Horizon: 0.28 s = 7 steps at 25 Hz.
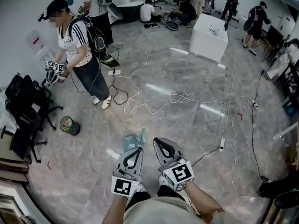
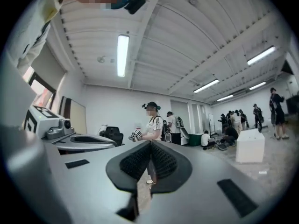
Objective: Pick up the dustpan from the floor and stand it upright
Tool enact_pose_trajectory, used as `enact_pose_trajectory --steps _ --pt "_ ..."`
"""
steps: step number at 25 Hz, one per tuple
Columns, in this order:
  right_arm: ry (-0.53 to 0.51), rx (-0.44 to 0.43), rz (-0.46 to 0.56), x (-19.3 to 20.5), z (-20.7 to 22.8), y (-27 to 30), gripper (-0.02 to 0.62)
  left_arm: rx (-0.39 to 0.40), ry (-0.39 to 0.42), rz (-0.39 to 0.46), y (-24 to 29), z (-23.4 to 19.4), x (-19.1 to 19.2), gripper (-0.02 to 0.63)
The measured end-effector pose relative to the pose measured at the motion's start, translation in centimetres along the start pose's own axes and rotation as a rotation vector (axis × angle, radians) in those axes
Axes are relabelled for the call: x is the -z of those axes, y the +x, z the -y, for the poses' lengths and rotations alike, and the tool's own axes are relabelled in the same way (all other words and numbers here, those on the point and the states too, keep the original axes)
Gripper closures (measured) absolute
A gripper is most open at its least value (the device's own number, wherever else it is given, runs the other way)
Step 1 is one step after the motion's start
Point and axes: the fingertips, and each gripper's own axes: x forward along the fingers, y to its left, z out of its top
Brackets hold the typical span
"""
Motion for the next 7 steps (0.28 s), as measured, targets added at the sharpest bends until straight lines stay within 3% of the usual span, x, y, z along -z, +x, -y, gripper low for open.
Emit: enact_pose_trajectory --steps 3,7 --pt "0.063 0.072 -0.022 0.2 -0.8 1.1 0.578 0.002 -0.009 0.012 -1.9 -2.2 -0.9 0.595" --pt "0.054 0.085 -0.019 0.2 -4.8 2.1 0.578 -0.011 -0.009 0.032 -5.5 -5.1 -1.3 0.595"
